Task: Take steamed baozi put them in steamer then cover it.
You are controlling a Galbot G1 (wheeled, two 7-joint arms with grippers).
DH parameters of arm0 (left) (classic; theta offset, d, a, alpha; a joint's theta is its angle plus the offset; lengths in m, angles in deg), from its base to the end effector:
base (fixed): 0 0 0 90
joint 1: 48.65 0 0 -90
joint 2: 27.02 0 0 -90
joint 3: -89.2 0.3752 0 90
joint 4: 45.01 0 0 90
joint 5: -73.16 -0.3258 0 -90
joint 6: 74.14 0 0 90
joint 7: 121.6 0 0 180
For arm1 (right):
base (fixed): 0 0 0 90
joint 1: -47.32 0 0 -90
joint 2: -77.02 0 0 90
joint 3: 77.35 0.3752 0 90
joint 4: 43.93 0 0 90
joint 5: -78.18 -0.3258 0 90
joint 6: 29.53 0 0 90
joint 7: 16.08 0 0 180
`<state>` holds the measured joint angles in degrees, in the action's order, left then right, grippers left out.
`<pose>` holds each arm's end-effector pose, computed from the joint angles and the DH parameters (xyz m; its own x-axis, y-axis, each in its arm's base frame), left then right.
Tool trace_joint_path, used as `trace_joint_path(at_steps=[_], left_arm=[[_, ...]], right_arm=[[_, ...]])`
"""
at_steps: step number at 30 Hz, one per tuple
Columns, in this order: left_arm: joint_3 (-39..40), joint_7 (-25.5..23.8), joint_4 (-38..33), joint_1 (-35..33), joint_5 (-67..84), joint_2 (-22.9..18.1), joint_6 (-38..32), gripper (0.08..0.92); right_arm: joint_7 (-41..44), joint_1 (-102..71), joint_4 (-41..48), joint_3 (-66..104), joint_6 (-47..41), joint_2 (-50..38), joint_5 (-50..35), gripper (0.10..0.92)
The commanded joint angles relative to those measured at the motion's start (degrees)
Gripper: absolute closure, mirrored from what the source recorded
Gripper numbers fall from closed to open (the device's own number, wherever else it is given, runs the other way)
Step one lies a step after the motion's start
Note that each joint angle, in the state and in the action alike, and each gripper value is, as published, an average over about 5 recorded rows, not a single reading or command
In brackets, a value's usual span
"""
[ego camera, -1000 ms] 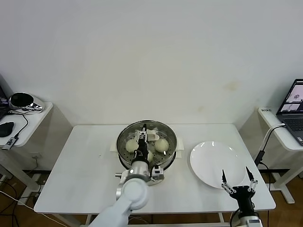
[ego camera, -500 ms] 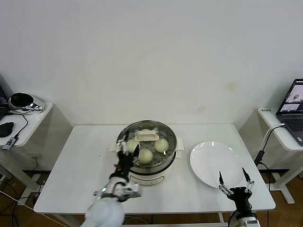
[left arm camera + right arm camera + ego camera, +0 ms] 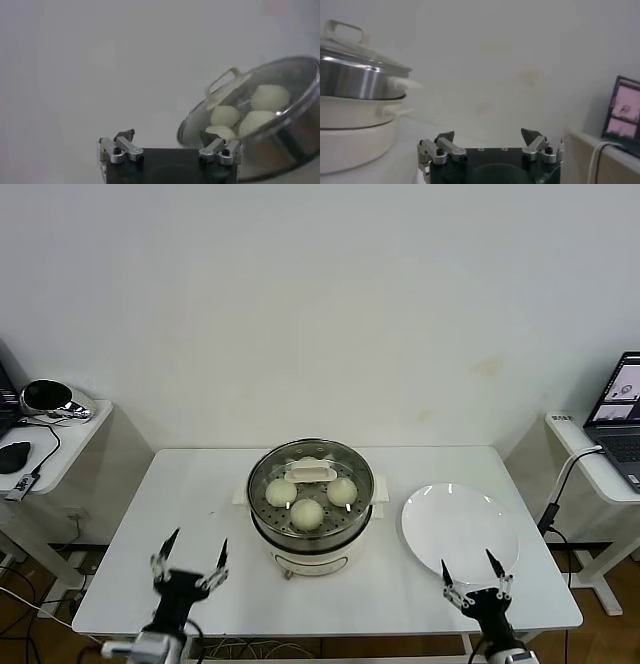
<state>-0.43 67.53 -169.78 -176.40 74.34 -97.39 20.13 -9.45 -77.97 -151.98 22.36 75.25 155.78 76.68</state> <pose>0.1020 0.0620 -0.3054 -0.9935 0.0246 0.1111 0.0533 0.9634 0.2628 0.0997 -0.1047 -0.3876 -0.9963 -0.0728 0.0467 -0.0815 0.9707 -0.2260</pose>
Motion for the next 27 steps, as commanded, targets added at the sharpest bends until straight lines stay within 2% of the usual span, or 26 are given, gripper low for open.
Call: trace_joint_path(at_steps=[1,13,27], left_arm=[[-6.37,1.54,1.66,-14.43,20.35,-4.82,-9.37,0.177],[-6.69,-0.93,4.30,-14.21,16.07,-6.35,-11.14,0.177],[-6.57,-2.75,5.24,-14.06,14.26,-5.60,-11.03,0.177]], right_arm=[[1.36,-4.46,-2.34,-2.81,-3.17,-4.20,-7.42,0.203],[1.57,-5.39,-3.34,-4.62,-3.15,-4.24,-7.69,0.203],[1.39,-6.90,-4.69,-5.15,-3.59,-3.86,-7.33,0.203]])
